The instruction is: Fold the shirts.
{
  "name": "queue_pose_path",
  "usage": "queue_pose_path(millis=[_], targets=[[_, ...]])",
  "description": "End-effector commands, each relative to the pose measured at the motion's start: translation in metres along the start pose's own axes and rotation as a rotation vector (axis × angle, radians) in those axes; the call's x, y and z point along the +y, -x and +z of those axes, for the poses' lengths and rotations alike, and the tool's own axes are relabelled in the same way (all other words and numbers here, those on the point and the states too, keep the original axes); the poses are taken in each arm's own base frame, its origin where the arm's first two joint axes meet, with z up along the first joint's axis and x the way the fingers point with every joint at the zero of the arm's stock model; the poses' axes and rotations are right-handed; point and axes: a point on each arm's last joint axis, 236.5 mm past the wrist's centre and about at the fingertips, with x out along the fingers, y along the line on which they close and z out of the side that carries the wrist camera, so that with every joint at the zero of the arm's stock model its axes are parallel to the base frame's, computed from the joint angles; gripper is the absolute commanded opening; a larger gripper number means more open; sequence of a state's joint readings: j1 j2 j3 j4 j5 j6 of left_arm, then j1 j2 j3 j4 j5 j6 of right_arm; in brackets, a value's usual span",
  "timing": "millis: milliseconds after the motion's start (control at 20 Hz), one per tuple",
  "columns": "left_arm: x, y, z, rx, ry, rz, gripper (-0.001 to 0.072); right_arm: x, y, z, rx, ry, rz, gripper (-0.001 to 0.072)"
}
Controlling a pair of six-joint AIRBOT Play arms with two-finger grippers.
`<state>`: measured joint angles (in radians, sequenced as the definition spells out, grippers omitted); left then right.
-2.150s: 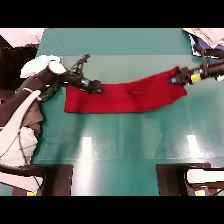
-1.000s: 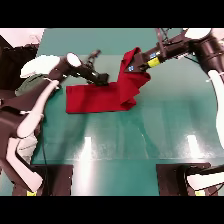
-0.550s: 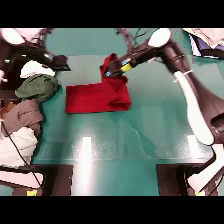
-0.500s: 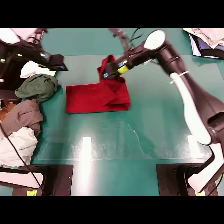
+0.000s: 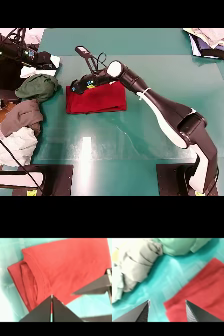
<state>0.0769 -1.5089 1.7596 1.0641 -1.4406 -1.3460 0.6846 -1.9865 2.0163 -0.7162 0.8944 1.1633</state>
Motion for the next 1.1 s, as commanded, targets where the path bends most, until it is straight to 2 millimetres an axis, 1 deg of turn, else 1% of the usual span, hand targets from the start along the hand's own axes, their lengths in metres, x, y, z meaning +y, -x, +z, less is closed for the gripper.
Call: queue_pose_path(millis=[0, 150, 300, 350, 400, 450, 500, 550, 600, 700, 850, 1000, 1050], targets=[[-0.002, 0.001, -0.009, 0.039, -0.001, -0.010, 0.0025, -0.026, 0.036, -0.016, 0.062, -0.002, -0.073, 0.0498], [-0.002, 0.000, -0.011, 0.043, -0.001, -0.011, 0.0026, -0.084, 0.102, -0.049, 0.152, -0.107, -0.183, 0.0498], [-0.001, 0.000, -0.010, 0.039, 0.001, -0.010, 0.0026, -0.139, 0.166, -0.087, 0.147, -0.328, -0.275, 0.0498], [-0.001, 0.000, -0.009, 0.035, 0.001, -0.009, 0.0026, -0.154, 0.182, -0.100, 0.140, -0.393, -0.302, 0.0501], [-0.001, 0.000, -0.009, 0.034, 0.001, -0.009, 0.0026, -0.168, 0.195, -0.116, 0.142, -0.448, -0.322, 0.0552], [0.000, -0.001, -0.007, 0.027, 0.001, -0.007, 0.0025, -0.181, 0.203, -0.132, 0.150, -0.498, -0.337, 0.0681], [0.000, -0.001, -0.005, 0.017, 0.001, -0.005, 0.0026, -0.189, 0.206, -0.146, 0.162, -0.538, -0.342, 0.0696], [0.001, -0.001, -0.003, 0.010, 0.001, -0.003, 0.0026, -0.194, 0.203, -0.157, 0.166, -0.587, -0.327, 0.0695], [0.001, -0.001, -0.003, 0.008, 0.002, -0.003, 0.0025, -0.195, 0.195, -0.161, 0.158, -0.635, -0.293, 0.0694], [0.001, -0.001, -0.003, 0.010, 0.002, -0.003, 0.0025, -0.193, 0.174, -0.163, 0.142, -0.691, -0.221, 0.0692], [0.000, -0.001, -0.004, 0.012, 0.001, -0.004, 0.0026, -0.186, 0.133, -0.154, 0.153, -0.693, -0.138, 0.0689], [0.000, -0.001, -0.004, 0.014, 0.001, -0.004, 0.0026, -0.173, 0.092, -0.136, 0.150, -0.668, -0.070, 0.0656], [0.000, -0.001, -0.004, 0.015, 0.001, -0.005, 0.0026, -0.168, 0.080, -0.131, 0.148, -0.661, -0.049, 0.0608]])
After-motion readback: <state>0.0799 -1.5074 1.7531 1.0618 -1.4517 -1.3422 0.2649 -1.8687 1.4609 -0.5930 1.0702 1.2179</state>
